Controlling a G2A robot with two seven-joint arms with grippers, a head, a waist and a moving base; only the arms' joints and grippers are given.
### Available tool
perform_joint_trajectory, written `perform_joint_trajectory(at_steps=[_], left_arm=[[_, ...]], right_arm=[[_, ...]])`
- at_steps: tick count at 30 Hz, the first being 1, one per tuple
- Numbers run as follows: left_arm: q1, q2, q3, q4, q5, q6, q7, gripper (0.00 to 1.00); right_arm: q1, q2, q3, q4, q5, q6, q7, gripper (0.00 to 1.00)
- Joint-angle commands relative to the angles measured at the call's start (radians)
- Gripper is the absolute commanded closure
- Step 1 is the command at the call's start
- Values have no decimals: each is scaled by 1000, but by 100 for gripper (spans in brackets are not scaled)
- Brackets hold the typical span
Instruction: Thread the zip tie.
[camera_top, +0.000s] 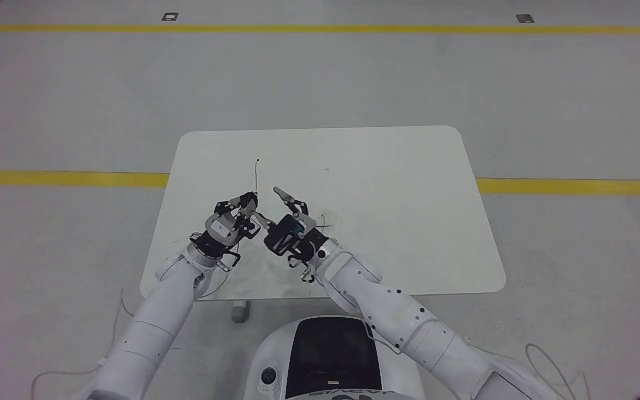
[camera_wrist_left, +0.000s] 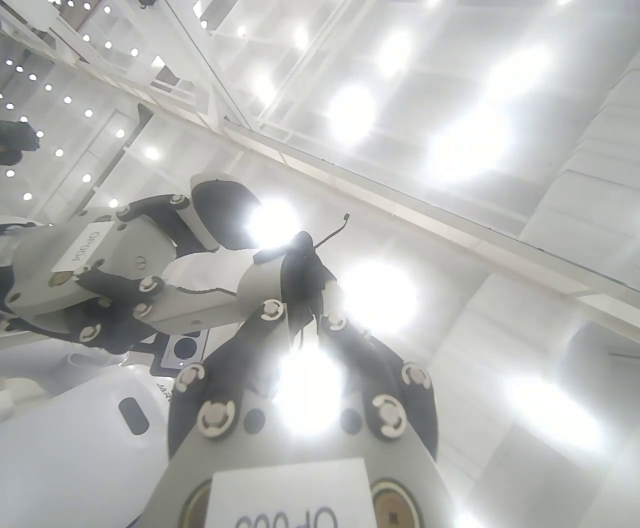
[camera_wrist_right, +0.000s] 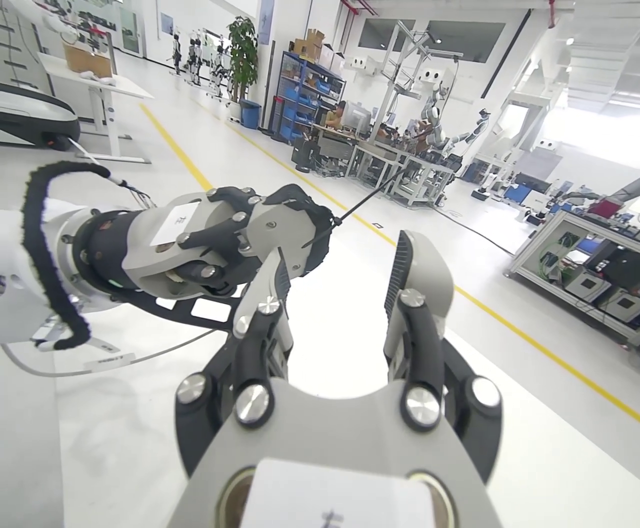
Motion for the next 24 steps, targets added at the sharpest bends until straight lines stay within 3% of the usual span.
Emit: perform_joint_trajectory(at_steps=[1,18,24], left_arm=[[0,0,0,0,0,0,0,100],[0,0,0,0,0,0,0,100],[0,0,0,0,0,0,0,100]], right_arm=[[2,-4,0,4,0,-1,-3,58],[16,-23,-7,23,-6,1,-6,72],[19,-29,-8,30,-6,5,4,82]])
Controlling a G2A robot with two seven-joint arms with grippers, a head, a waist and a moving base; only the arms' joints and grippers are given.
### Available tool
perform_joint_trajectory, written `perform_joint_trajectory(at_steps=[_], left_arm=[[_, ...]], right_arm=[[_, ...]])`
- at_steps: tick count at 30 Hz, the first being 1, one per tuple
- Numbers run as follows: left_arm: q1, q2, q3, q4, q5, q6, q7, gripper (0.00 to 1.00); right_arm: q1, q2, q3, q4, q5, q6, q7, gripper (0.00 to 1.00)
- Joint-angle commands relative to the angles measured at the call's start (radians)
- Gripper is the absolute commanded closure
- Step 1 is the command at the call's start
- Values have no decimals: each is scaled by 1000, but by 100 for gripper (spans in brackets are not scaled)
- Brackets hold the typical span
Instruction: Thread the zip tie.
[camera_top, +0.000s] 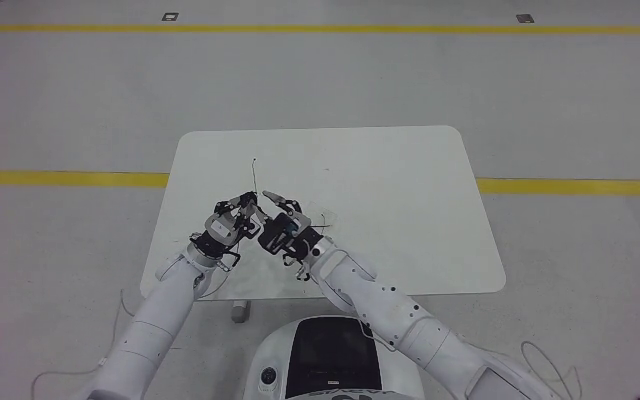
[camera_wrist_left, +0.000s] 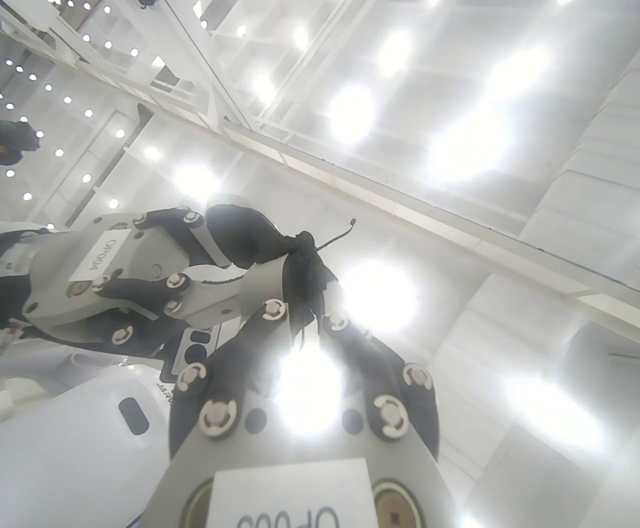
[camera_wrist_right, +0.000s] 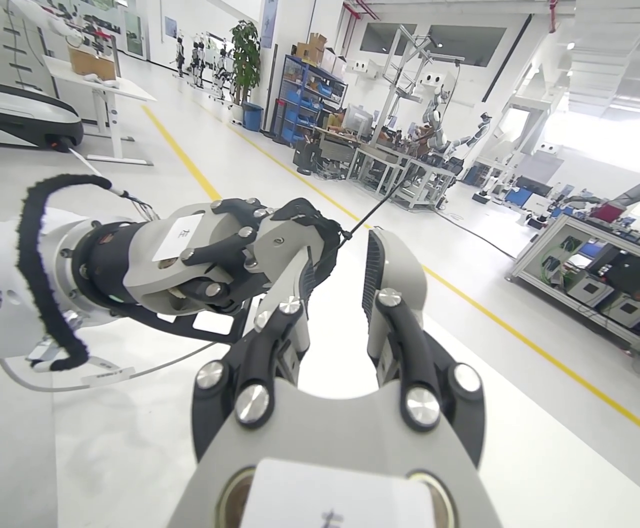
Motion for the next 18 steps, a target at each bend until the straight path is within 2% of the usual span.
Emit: perform_joint_trajectory(at_steps=[1,3,4,18], left_arm=[[0,0,0,0,0,0,0,100],[0,0,0,0,0,0,0,100],[0,0,0,0,0,0,0,100],[0,0,0,0,0,0,0,100]], right_arm=[[0,-2,1,2,0,0,4,86],[1,-4,1,3,0,1,5,93],[1,-4,1,4,0,1,5,100],[2,8,4,0,0,21,8,100]])
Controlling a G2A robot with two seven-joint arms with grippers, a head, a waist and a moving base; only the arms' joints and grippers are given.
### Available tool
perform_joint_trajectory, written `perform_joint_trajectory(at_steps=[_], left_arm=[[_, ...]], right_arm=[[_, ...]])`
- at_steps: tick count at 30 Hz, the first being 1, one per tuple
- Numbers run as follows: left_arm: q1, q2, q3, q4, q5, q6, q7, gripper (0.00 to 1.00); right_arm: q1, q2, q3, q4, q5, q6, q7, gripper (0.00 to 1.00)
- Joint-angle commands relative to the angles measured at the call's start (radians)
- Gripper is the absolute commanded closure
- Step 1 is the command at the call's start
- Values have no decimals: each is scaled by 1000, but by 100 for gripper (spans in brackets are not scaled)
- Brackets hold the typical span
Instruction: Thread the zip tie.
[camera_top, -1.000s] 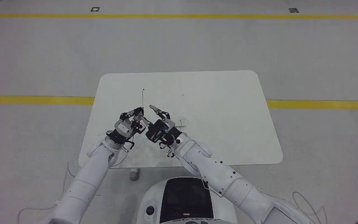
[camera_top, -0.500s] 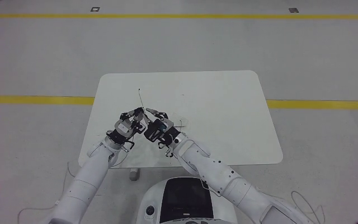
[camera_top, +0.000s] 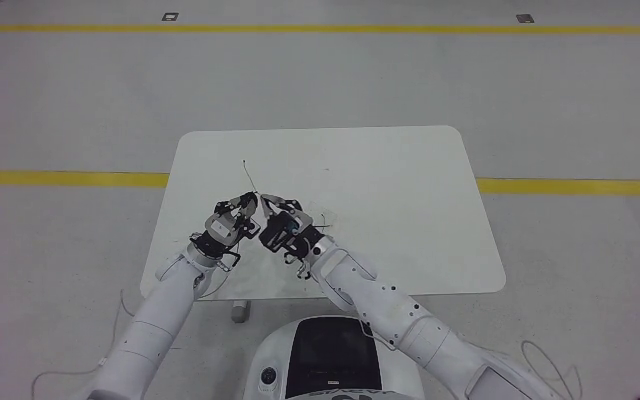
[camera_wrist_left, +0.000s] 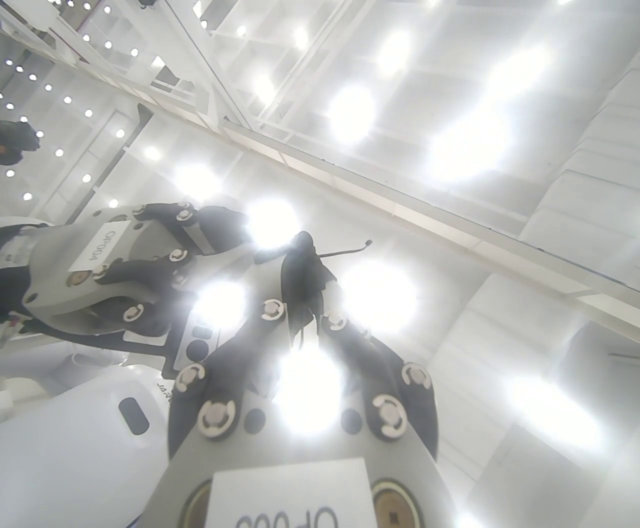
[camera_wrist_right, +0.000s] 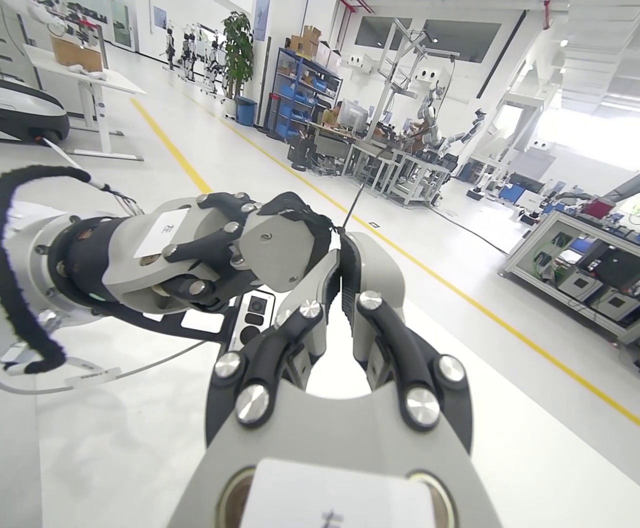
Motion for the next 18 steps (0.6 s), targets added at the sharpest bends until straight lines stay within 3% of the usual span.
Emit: perform_joint_trajectory(at_steps=[1,18], left_arm=[[0,0,0,0,0,0,0,100],[0,0,0,0,0,0,0,100]], right_arm=[[-1,4,3,-3,0,1,1,100],[-20,41,24,-43,0,11,20,100]])
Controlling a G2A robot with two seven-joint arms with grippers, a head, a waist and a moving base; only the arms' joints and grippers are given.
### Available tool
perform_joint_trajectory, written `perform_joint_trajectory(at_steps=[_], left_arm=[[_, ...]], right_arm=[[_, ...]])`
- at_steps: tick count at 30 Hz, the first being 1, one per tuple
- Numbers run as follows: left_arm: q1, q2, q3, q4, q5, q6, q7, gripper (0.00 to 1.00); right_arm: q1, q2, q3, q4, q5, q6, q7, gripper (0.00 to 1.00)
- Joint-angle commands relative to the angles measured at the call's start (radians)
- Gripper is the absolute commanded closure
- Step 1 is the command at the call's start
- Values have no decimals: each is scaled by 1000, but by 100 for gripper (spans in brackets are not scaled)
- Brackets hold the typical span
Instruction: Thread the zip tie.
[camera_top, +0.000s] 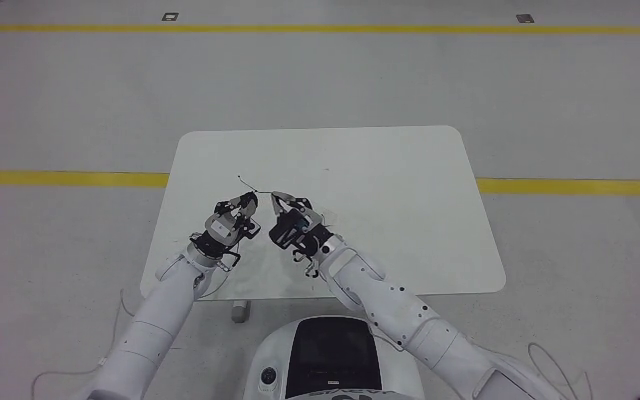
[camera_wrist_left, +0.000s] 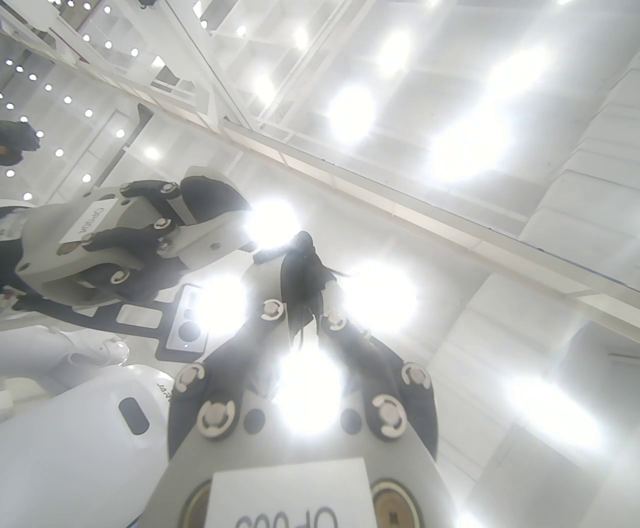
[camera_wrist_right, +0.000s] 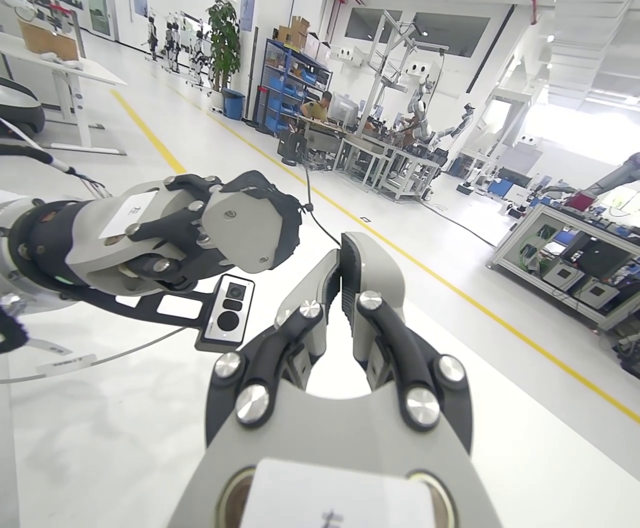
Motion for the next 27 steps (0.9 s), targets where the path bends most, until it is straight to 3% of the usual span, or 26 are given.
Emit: perform_joint_trajectory(at_steps=[1,27], left_arm=[[0,0,0,0,0,0,0,100],[0,0,0,0,0,0,0,100]], right_arm=[[-2,4,2,-5,0,0,3,100],[-16,25,26,-21,0,-13,31,100]])
